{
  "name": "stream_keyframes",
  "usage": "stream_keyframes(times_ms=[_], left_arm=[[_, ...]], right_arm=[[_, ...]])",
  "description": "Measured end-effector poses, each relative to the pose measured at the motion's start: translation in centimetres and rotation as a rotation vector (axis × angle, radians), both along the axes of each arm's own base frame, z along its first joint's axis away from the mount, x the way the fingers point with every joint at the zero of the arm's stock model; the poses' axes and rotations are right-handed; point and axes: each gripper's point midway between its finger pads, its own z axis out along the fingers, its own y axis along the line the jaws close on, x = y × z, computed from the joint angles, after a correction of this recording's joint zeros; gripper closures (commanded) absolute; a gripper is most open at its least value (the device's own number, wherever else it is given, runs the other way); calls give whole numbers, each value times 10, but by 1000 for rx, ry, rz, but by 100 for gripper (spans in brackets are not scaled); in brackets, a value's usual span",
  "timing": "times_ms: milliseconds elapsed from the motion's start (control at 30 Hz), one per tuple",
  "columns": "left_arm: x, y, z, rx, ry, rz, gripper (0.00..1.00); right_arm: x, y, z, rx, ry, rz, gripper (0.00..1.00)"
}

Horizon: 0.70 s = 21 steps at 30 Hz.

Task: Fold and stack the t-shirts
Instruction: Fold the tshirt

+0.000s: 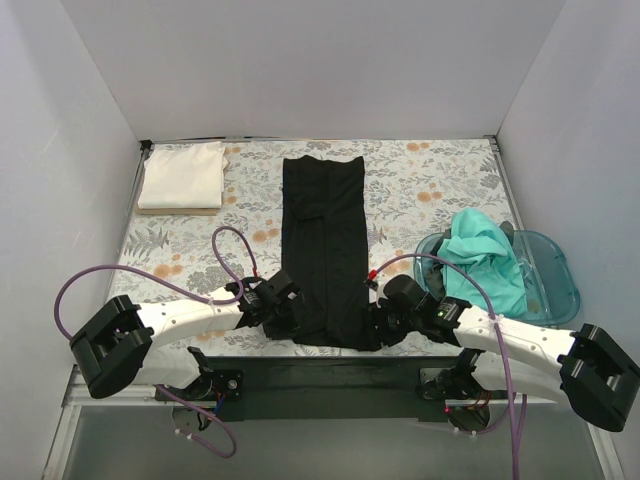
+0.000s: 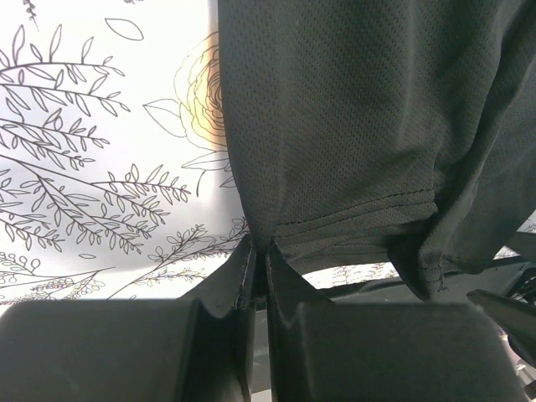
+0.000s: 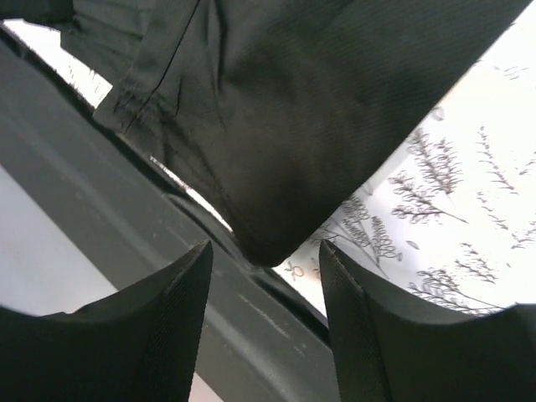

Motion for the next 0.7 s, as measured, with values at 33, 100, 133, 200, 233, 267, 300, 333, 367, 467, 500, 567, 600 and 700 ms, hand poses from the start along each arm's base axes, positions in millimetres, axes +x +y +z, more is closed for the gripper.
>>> stream_keyframes(times_ms=[33, 100, 133, 200, 233, 267, 300, 333, 367, 467, 500, 567, 600, 700], left_arm=[[0, 0, 0, 0, 1, 0, 100], [0, 0, 0, -3, 2, 0, 100], [-1, -1, 0, -6, 3, -1, 100], [-1, -2, 0, -11, 4, -1, 100], [-1, -2, 0, -13, 4, 0, 100], [-1, -2, 1, -15, 3, 0, 100], [-2, -2, 1, -17, 2, -2, 100], [-3, -1, 1, -19, 1, -4, 100], [-4, -1, 1, -21, 1, -5, 100], [-8, 3, 1, -25, 3, -7, 100], [-9, 3, 1, -28, 5, -8, 100], [-12, 4, 1, -37, 14, -10, 100], [-14, 5, 1, -42, 19, -9, 100], [-22, 10, 0, -50, 32, -9, 100]], right_arm=[[-1, 0, 0, 3, 5, 5, 43], [-5, 0, -2, 9, 16, 15, 55], [-6, 0, -2, 8, 23, 14, 61], [-8, -3, -6, -3, 35, 14, 75], [-9, -4, -8, -9, 43, 7, 76], [-10, -5, -10, -12, 48, 2, 83], [-9, -5, -10, -14, 45, 0, 87], [-9, -5, -10, -15, 45, -4, 89], [-8, -6, -11, -18, 44, -8, 94], [-7, -7, -12, -24, 39, -17, 99], [-6, -7, -12, -24, 37, -19, 99], [-7, -8, -11, -19, 34, -16, 99], [-8, -8, -11, -14, 31, -14, 99], [-11, -10, -8, 10, 21, -5, 99]])
